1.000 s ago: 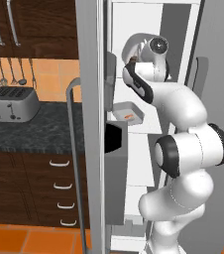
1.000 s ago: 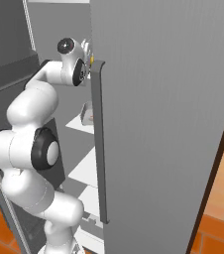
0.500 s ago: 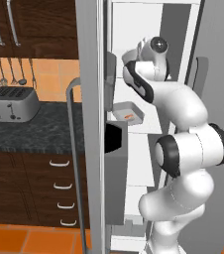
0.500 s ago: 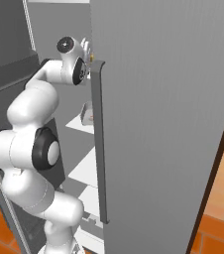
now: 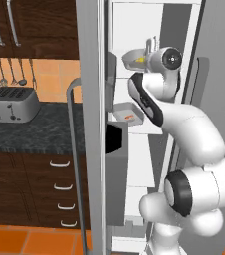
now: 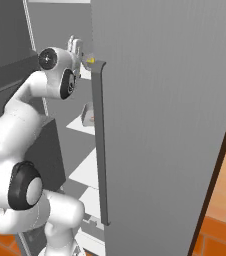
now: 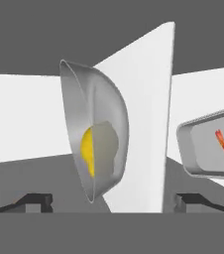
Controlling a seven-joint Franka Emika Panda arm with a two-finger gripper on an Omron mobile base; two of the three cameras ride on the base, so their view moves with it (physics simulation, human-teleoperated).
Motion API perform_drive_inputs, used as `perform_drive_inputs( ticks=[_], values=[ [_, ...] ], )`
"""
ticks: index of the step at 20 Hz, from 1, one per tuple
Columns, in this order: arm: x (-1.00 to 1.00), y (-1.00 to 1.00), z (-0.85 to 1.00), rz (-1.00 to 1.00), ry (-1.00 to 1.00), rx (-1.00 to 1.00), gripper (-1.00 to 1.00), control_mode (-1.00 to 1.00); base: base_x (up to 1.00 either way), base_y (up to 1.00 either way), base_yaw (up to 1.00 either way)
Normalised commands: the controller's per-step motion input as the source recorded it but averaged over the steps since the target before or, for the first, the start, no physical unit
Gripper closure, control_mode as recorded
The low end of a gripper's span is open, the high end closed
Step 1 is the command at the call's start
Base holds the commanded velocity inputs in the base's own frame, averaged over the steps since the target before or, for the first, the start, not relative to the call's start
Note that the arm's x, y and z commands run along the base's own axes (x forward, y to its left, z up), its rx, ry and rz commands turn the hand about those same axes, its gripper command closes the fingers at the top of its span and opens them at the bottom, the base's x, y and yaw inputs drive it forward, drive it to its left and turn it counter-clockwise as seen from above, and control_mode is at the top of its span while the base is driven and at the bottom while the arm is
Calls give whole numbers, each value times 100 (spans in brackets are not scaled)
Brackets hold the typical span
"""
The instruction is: Take the meat container that has the shrimp and place it on the second highest rack of the freezer. Then take the vegetable container that has the mushroom and lemon and place it on the highest rack of the freezer.
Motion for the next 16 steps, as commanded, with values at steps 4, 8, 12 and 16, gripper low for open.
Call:
perform_drive_inputs(
  ticks=[4,8,12,16],
  values=[
    [-100,0,19,-2,-35,0,-100,-100,0,0,0],
    [-100,-1,16,-5,4,5,-100,-100,0,0,0],
    [-100,0,44,-6,44,5,-100,-100,0,0,0],
    [-80,0,16,0,62,0,-100,-100,0,0,0]
  ],
)
